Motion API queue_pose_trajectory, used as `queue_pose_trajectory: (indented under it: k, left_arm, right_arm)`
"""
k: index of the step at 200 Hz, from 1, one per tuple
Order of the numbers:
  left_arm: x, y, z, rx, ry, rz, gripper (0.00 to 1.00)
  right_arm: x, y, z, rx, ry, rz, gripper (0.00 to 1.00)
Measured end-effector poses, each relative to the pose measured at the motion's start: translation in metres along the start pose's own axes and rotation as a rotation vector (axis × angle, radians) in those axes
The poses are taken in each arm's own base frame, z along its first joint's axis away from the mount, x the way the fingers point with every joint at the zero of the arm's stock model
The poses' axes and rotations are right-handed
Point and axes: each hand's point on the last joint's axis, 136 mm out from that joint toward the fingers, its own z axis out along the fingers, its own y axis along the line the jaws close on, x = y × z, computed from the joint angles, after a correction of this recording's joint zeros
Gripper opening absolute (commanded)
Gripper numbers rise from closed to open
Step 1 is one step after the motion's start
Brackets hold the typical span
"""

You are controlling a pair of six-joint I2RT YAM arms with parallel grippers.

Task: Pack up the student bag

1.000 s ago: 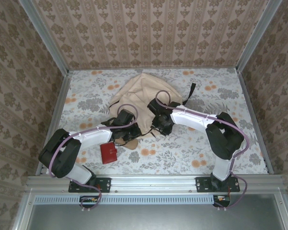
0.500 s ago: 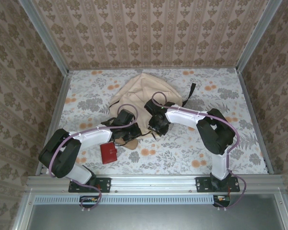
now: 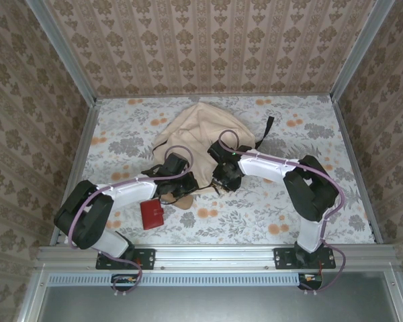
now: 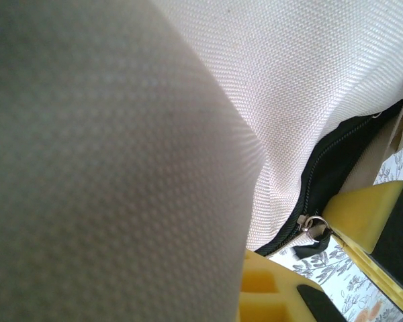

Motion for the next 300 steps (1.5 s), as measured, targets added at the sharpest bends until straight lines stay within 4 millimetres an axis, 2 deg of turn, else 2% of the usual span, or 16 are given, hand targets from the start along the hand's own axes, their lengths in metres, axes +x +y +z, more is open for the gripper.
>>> queue_pose_trajectory:
  k: [24,53,70,92,105,125,151,195,252,300]
  left_arm:
    - [0.000,-0.002,0.000,0.007,0.003,0.001,0.00]
    - [0.001,-0.003,0.000,0.013,0.006,0.002,0.00]
    - [0.001,-0.003,0.000,0.013,0.006,0.002,0.00]
    - [0.000,-0.002,0.000,0.012,0.005,0.001,0.00]
    - [-0.001,-0.002,0.000,0.011,0.003,-0.003,0.00]
    - [-0.002,-0.001,-0.001,0.010,0.002,-0.006,0.00]
    - [-0.002,0.000,-0.001,0.008,0.002,-0.007,0.00]
    - [-0.002,0.000,-0.001,0.009,0.000,-0.008,0.00]
    - [-0.002,0.000,-0.001,0.009,0.000,-0.008,0.00]
    - [-0.002,-0.001,-0.001,0.010,0.000,-0.008,0.00]
  right_arm:
    - [0.000,0.000,0.004,-0.020,-0.002,-0.003,0.08]
    - [0.000,-0.004,0.009,-0.032,-0.006,-0.006,0.10]
    - [-0.001,-0.003,0.009,-0.037,-0.007,-0.033,0.19]
    - [-0.004,-0.004,0.003,-0.040,-0.018,-0.124,0.40]
    - [-0.007,-0.003,-0.006,-0.052,-0.033,-0.223,0.50]
    - [-0.009,0.003,-0.028,-0.094,-0.063,-0.400,0.56]
    - [0.001,0.013,-0.047,-0.167,-0.055,-0.655,0.57]
    - [0.019,0.011,-0.043,-0.188,0.033,-0.911,0.58]
    - [0.017,0.032,-0.045,-0.225,0.031,-0.968,0.56]
    - [0.015,0.035,-0.034,-0.207,0.048,-0.946,0.57]
